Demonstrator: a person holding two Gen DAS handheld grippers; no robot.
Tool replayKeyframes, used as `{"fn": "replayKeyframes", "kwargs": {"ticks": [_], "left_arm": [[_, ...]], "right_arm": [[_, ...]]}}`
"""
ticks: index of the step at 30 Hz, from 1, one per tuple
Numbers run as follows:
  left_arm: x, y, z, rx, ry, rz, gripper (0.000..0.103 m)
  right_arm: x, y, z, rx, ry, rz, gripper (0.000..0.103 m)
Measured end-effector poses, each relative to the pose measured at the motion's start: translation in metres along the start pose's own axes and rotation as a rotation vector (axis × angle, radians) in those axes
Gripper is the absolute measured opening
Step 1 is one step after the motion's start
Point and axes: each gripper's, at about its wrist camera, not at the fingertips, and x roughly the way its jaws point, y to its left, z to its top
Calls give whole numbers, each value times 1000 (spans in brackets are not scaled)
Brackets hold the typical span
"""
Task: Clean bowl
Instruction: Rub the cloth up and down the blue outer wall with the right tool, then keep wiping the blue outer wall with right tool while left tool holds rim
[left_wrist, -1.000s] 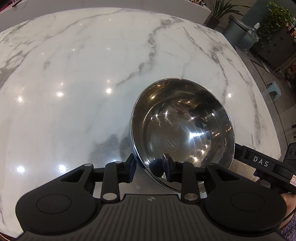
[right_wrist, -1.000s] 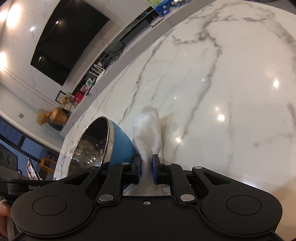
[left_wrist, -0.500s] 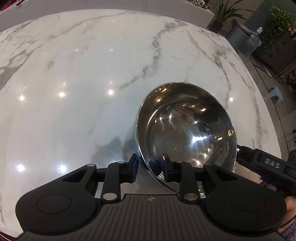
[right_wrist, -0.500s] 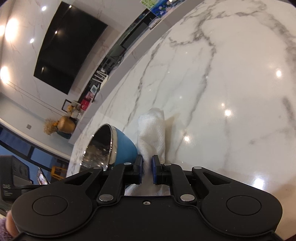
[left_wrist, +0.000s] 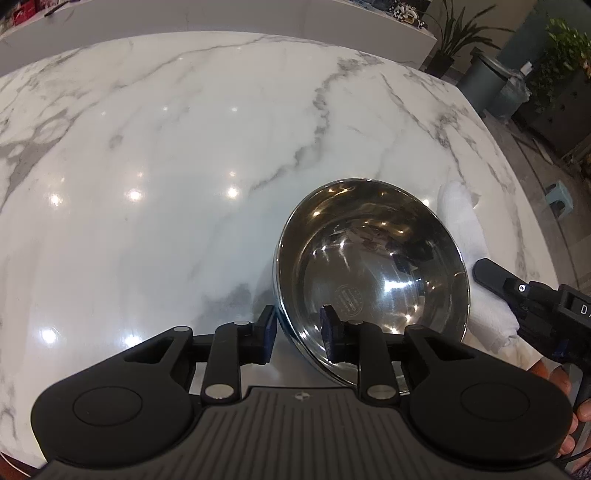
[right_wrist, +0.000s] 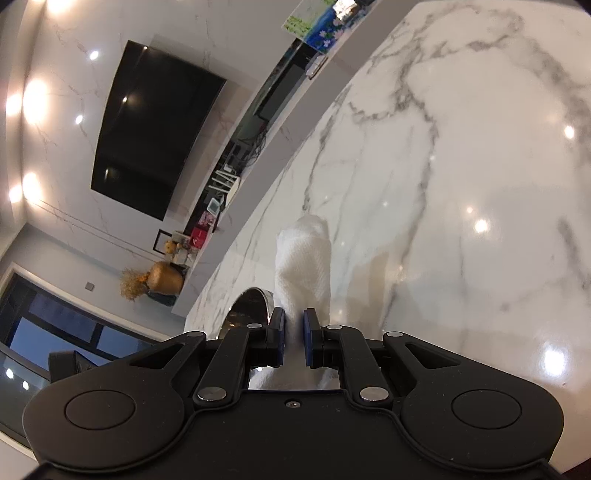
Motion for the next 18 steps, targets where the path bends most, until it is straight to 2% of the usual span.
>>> {"fn": "replayKeyframes", "kwargs": {"ticks": [7, 15, 16, 18], "left_arm": [[2, 3, 5, 17, -17, 18, 17], [5, 3, 7, 11, -26, 25, 17], [5, 5, 7, -9, -19, 19, 17], [6, 9, 5, -48, -4, 7, 29]], "right_arm": [[9, -1, -6, -27, 35, -39, 10], [27, -1, -21, -81, 95, -109, 10], [28, -1, -23, -81, 99, -111, 10], [29, -2, -24, -81, 103, -111, 10]]}}
